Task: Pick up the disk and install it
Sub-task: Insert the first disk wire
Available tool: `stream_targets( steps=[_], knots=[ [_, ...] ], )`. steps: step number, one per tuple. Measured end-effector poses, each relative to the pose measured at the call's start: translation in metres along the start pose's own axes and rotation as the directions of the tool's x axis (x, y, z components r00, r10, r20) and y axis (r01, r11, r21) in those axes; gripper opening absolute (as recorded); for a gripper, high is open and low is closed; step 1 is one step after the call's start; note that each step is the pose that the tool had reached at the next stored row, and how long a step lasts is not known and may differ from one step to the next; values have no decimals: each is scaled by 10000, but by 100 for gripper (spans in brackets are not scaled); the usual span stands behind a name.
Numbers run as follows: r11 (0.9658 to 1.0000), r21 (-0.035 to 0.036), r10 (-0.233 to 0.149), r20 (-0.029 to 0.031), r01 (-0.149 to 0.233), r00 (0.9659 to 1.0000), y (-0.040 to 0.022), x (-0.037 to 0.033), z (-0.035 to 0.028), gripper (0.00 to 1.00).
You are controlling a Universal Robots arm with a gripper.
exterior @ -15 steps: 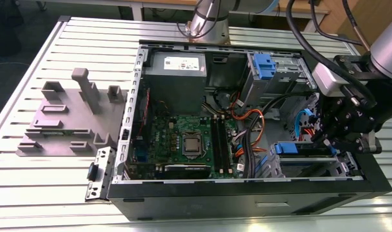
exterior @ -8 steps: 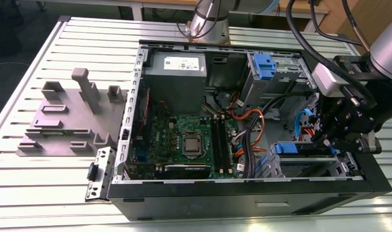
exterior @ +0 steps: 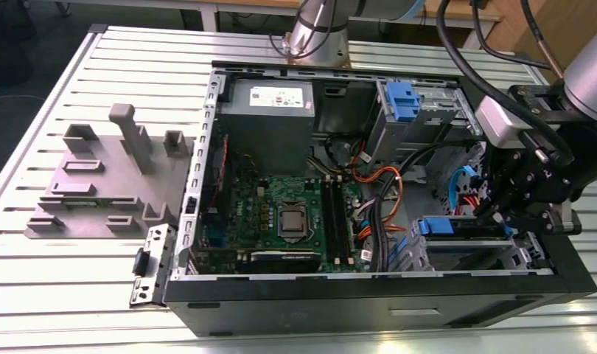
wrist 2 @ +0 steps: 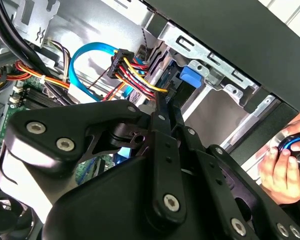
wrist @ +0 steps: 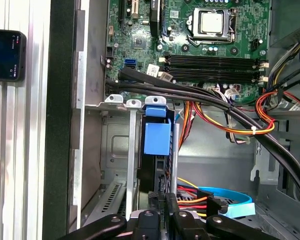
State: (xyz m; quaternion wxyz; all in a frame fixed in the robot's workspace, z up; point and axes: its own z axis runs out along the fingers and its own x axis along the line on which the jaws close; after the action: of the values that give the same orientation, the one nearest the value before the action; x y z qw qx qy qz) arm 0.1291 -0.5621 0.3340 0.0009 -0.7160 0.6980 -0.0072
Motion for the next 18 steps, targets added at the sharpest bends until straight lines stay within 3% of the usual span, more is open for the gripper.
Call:
stream_targets(
  steps=[18],
  knots=[
    [10000, 20, 7, -1, -7, 10000, 7, -1, -13, 17]
  ],
)
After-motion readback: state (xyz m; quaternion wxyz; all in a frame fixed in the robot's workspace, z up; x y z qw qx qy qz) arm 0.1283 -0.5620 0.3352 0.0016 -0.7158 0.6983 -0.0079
